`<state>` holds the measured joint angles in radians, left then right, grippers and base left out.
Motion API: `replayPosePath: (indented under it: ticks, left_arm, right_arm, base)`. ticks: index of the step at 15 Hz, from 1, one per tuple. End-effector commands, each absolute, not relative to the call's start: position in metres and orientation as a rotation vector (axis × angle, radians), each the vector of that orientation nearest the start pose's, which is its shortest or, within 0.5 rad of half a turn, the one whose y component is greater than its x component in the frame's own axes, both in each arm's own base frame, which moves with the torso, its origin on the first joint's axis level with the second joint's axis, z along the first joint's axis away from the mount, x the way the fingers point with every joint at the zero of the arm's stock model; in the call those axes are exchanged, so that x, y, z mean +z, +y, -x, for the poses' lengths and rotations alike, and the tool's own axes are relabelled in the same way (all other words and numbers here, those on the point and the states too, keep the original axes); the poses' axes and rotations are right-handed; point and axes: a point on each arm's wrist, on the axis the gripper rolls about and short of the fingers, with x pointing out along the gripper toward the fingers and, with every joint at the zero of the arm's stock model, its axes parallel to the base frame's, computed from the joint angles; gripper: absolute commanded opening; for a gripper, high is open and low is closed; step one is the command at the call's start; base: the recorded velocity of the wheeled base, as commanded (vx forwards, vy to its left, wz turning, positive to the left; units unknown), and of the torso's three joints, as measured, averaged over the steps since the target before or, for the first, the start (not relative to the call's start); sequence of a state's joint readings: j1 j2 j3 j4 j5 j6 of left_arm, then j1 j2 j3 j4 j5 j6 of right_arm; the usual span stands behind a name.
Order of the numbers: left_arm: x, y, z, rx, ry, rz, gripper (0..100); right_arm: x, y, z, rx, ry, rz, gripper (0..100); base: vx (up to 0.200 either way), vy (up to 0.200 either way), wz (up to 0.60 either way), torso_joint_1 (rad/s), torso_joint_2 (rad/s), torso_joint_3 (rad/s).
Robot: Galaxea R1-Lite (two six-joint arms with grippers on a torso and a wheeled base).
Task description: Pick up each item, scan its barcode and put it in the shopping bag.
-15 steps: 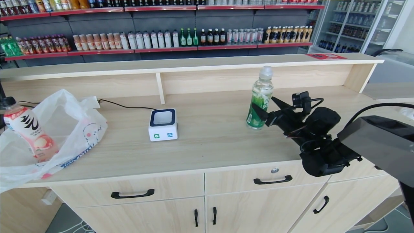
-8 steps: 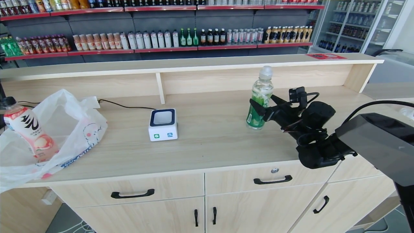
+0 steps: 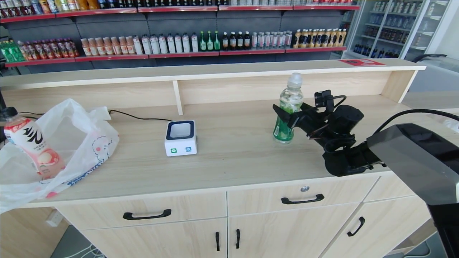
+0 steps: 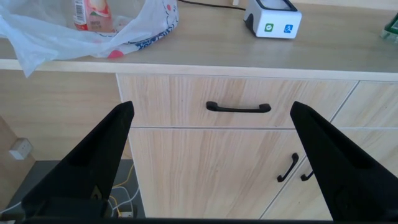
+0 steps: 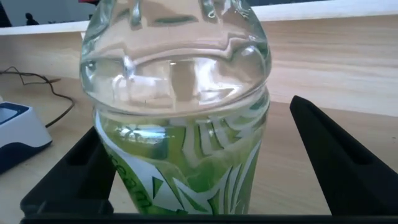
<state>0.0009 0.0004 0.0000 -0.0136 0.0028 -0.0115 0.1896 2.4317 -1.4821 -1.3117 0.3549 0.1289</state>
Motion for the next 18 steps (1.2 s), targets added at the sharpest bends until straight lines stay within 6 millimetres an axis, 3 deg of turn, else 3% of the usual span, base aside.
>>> replayPosePath:
  ticks: [1,9,10,18]
  left_arm:
    - [0.0769,0.0,0.0228,0.005,-0.014,0.012,100]
    - [0.0769,0.0,0.0227,0.005,-0.012,0.012,100]
    - [0.0769,0.0,0.0227,0.005,-0.012,0.012,100]
    - [0.0769,0.0001,0.0227,0.003,-0.012,0.014,100]
  right_arm:
    - [0.1318,0.1006,-0.4767,0.566,-0.331,-0.094,100]
    - [0.1256,0.1053,-0.4775,0.579,-0.313,-0.12,100]
    - [0.1259,0.1053,-0.4776,0.579,-0.313,-0.121,0]
    - [0.1281,0.1061,-0.4779,0.578,-0.324,-0.121,0]
  base:
    - [0.0,0.0,0.0,0.0,0.0,0.0]
    - [0.0,0.0,0.0,0.0,0.0,0.0]
    - [0.0,0.0,0.0,0.0,0.0,0.0]
    - [0.0,0.0,0.0,0.0,0.0,0.0]
